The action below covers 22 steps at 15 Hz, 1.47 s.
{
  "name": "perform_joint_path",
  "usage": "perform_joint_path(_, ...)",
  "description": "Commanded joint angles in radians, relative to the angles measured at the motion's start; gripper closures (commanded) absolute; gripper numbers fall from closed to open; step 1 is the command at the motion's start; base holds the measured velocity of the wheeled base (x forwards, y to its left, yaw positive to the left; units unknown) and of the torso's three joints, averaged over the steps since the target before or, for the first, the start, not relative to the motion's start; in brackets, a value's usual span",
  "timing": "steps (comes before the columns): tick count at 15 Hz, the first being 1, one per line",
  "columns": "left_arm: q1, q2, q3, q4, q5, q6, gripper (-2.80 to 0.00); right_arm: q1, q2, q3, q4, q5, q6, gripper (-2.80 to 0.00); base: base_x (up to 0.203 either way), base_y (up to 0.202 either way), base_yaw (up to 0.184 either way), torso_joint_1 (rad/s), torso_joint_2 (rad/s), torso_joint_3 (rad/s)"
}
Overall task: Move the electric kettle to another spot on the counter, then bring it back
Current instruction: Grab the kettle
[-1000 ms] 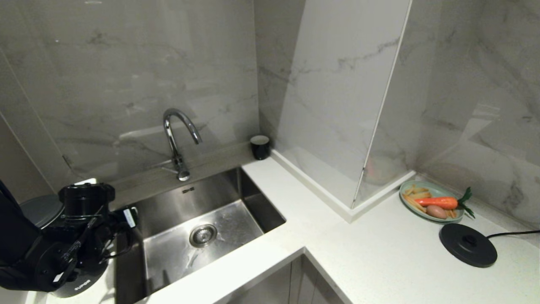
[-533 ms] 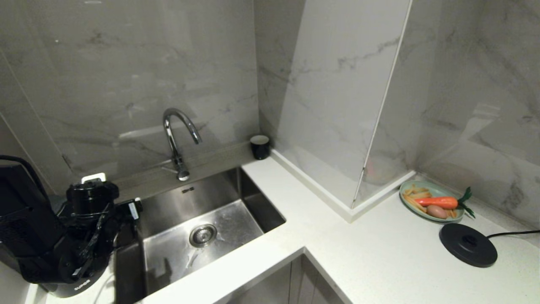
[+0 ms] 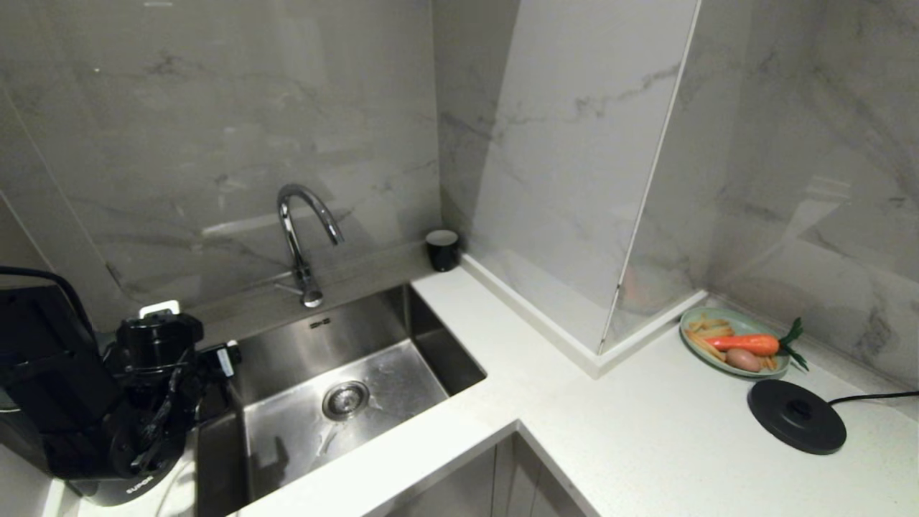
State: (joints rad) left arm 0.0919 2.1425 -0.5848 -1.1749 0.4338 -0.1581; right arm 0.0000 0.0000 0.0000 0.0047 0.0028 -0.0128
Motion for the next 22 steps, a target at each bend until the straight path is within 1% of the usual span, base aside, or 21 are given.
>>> perform_joint_path(1,0.010,0.051,-0.019,-0.045,0.002,-0.001,-2.80,0.000,0.000,0.000,0.000,0.000,-0.001,0.00,0.000,0.000,0.000,0.000,0.00,0.000)
perform_joint_path(4,0.027,0.078,-0.046,-0.087,0.003,0.006,-2.80,0.000,0.000,0.000,0.000,0.000,0.000,0.00,0.000,0.000,0.000,0.000,0.00,0.000)
perform_joint_path(7,0.054,0.095,-0.084,-0.095,0.002,0.023,-2.80,0.000,0.000,0.000,0.000,0.000,-0.001,0.00,0.000,0.000,0.000,0.000,0.00,0.000)
perform_joint_path(10,0.067,0.100,-0.110,-0.095,0.002,0.028,-2.80,0.000,0.000,0.000,0.000,0.000,-0.001,0.00,0.000,0.000,0.000,0.000,0.00,0.000)
perform_joint_path(13,0.068,0.102,-0.137,-0.095,0.002,0.040,-2.80,0.000,0.000,0.000,0.000,0.000,-0.001,0.00,0.000,0.000,0.000,0.000,0.00,0.000)
perform_joint_path(16,0.065,0.100,-0.140,-0.095,0.002,0.048,-2.80,0.000,0.000,0.000,0.000,0.000,-0.001,0.00,0.000,0.000,0.000,0.000,0.00,0.000)
perform_joint_path(20,0.045,0.110,-0.143,-0.096,0.004,0.046,-2.80,0.000,0.000,0.000,0.000,0.000,-0.001,0.00,0.000,0.000,0.000,0.000,0.00,0.000)
perform_joint_path(22,0.035,0.122,-0.150,-0.120,0.004,0.049,-2.80,0.000,0.000,0.000,0.000,0.000,-0.001,0.00,0.000,0.000,0.000,0.000,0.00,0.000)
